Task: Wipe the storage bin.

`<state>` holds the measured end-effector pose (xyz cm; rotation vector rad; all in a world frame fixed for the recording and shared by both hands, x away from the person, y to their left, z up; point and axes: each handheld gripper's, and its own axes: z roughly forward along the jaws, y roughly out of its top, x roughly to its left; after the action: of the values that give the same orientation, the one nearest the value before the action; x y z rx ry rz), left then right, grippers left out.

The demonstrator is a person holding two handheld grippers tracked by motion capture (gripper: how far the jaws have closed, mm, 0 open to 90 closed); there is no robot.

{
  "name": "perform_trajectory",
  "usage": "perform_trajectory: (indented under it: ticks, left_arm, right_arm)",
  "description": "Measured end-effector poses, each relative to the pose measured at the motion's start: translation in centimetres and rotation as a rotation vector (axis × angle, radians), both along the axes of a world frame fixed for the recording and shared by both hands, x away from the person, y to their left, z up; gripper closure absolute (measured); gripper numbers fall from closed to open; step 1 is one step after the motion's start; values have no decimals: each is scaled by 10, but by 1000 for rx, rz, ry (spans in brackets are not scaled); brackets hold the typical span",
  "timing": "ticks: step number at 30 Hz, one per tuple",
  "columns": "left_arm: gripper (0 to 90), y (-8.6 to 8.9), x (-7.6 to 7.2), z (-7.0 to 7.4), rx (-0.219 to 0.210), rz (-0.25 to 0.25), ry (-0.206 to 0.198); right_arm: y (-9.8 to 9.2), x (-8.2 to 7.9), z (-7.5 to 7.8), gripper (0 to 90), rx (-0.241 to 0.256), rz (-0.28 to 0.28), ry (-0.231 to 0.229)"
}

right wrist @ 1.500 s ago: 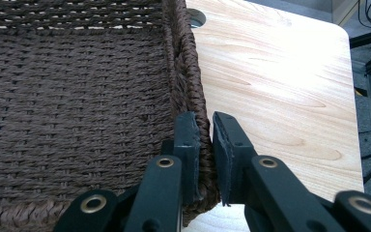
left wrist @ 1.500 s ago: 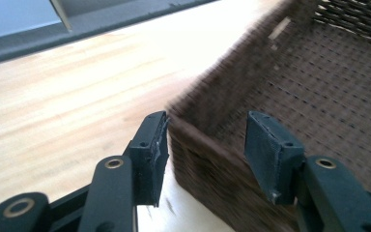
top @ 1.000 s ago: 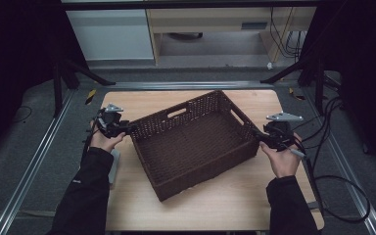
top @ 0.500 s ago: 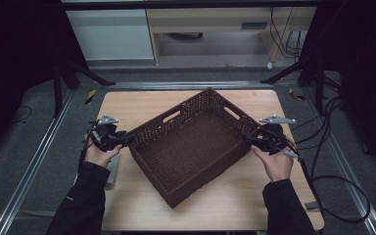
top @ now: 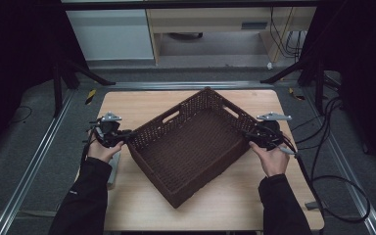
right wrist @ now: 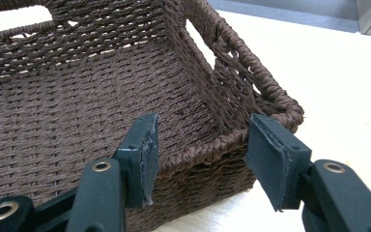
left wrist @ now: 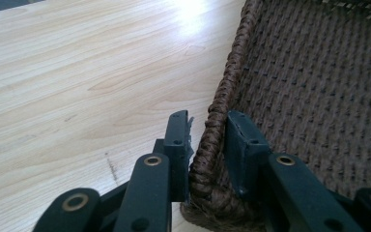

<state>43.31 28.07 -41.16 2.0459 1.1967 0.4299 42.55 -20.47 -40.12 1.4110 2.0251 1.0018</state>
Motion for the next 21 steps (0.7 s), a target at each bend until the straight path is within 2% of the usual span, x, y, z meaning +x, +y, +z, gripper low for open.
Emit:
perform_trajectory:
  ticks: [3, 4, 5, 10, 16, 21]
  left_arm:
    - [712, 0, -2, 0, -5, 3, 4]
    - [712, 0, -6, 0, -8, 9, 3]
    - [712, 0, -6, 0, -8, 9, 3]
    - [710, -3, -18, -1, -13, 23, -5]
    - [708, -9, -35, 0, -5, 21, -6]
    - [697, -7, -38, 1, -17, -7, -13]
  right_arm:
    - [1, -2, 2, 449, 2, 1, -6]
    - [0, -4, 4, 448, 28, 16, -18]
    - [1, -6, 5, 448, 34, 25, -19]
    - [7, -11, 9, 462, 33, 65, -18]
    - [21, -15, 1, 487, 42, 101, 29]
    - [23, -12, -1, 520, 52, 91, 32]
